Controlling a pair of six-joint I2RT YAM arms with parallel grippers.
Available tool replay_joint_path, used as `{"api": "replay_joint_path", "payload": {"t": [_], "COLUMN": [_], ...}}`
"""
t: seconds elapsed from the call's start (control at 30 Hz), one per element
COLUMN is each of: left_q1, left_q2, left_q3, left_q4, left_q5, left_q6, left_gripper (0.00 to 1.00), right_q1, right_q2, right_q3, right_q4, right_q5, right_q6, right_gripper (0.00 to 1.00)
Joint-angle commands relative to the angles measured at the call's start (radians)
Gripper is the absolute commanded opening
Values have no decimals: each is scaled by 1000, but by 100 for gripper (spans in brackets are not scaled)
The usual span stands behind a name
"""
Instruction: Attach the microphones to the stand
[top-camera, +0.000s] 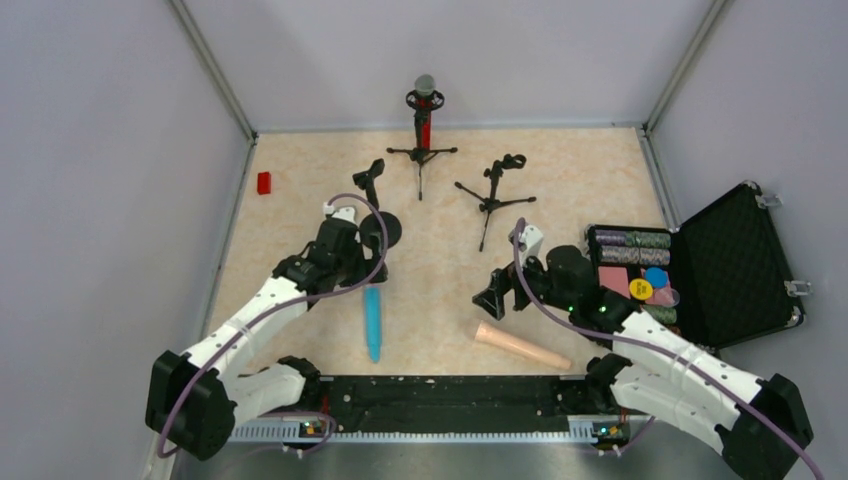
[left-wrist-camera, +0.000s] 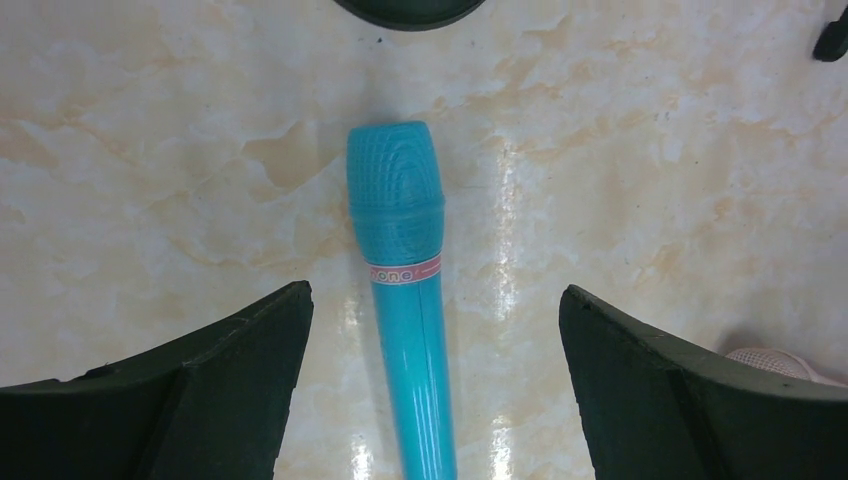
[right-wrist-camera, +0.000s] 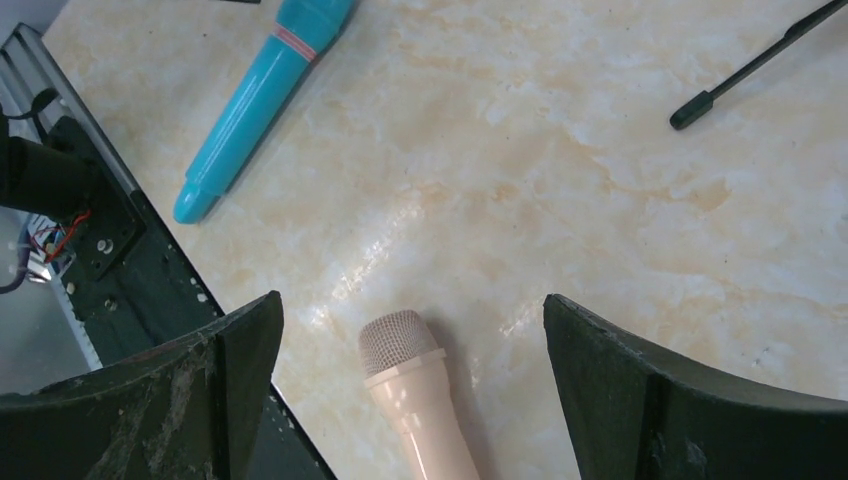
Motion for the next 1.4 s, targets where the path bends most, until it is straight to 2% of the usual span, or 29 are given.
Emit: {"api": "replay_joint_path", "payload": {"t": [0.0, 0.2, 0.5, 0.97, 1.13, 1.37], "left_q1": [-4, -4, -5, -5, -4, -4], "left_q2": [-38, -96, -245, -484, -514, -471], "left_q3": [-7, 2, -30, -284, -346, -365], "left_q4": [117, 165, 272, 632, 718, 738], "left_q5": [25, 22, 3, -8, -26, -35], "left_q6": [0, 8, 36, -17, -29, -66], "left_gripper": [97, 97, 97, 99, 99, 97], "right_q1": [5, 5, 5, 7, 10, 70], "right_q2": [23, 59, 111, 226, 271, 353], "right_q3": [62, 83, 150, 219, 227, 254], "right_q4": [-133, -162, -280, -398, -415, -468], "right_q5": [2, -32, 24, -77, -136, -61], "right_q6": [-42, -18, 36, 50, 43, 34], "right_gripper": [98, 99, 99, 99, 99, 99]}}
